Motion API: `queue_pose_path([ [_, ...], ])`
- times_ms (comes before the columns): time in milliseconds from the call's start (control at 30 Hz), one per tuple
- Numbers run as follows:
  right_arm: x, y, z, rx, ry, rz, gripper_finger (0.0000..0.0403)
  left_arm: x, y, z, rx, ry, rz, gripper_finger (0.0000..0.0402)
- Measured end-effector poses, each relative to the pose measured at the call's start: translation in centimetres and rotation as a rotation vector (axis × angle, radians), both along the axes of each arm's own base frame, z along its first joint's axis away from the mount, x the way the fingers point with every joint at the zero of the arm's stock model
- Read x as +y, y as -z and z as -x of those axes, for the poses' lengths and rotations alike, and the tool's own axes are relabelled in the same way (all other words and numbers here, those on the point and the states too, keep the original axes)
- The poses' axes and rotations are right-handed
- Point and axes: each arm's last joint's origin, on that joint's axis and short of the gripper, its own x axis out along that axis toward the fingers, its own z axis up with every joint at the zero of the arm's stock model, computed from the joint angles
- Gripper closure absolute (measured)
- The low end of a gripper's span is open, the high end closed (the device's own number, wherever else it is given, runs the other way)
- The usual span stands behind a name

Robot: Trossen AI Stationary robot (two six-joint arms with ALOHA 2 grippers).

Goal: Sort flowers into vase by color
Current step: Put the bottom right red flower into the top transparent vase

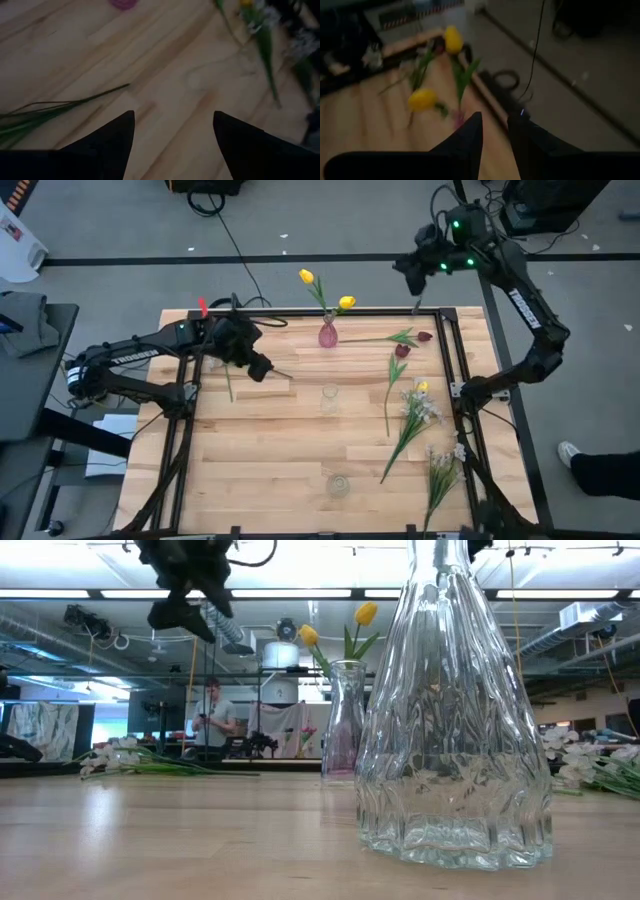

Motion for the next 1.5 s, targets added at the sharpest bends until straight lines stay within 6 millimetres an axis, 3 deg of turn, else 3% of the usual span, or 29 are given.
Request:
queue_pose_path([
  [100, 1.7, 0.3, 0.7, 0.042, -0.028, -0.098, 0.0297, 0.1, 0.3, 0.4, 0.041, -0.067, 0.03, 0.0127],
  [233, 3.5, 1.5, 1.4, 0.13, -0.05, -0.234, 0.0297, 0.6, 0.6, 1.0, 0.062, -0.32, 0.161, 0.0127],
  [433, 4.9, 4.4, 1.8, 0.237, -0.039, -0.386, 0.0297, 1.2, 1.4, 0.4, 0.08, -0.505, 0.225, 0.0127],
  [633, 5.1, 9.0, 1.9, 0.296, 0.146, -0.674, 0.0298, 1.4, 2.4, -1.0, 0.096, -0.507, 0.362, 0.0127],
  [833, 5.8, 14.7, 2.0, 0.342, 0.337, -0.911, 0.0299, 1.7, 2.5, -2.6, -0.003, -0.547, 0.426, 0.0127],
  [1000, 5.6, 18.5, 1.5, 0.283, 0.463, -0.995, 0.03, 2.2, 1.9, -3.3, -0.103, -0.529, 0.378, 0.0127],
  [1167, 5.0, 21.0, 0.5, 0.138, 0.631, -1.055, 0.03, 2.3, 1.0, -4.1, -0.191, -0.265, 0.227, 0.0127],
  [1367, 4.7, 21.6, -1.2, -0.039, 0.666, -1.045, 0.03, 1.5, 0.2, -4.7, -0.262, -0.015, 0.16, 0.0127],
  [1500, 4.6, 20.9, -2.4, -0.16, 0.638, -1.007, 0.03, 1.0, 0.2, -2.5, -0.137, -0.069, 0.109, 0.0127],
])
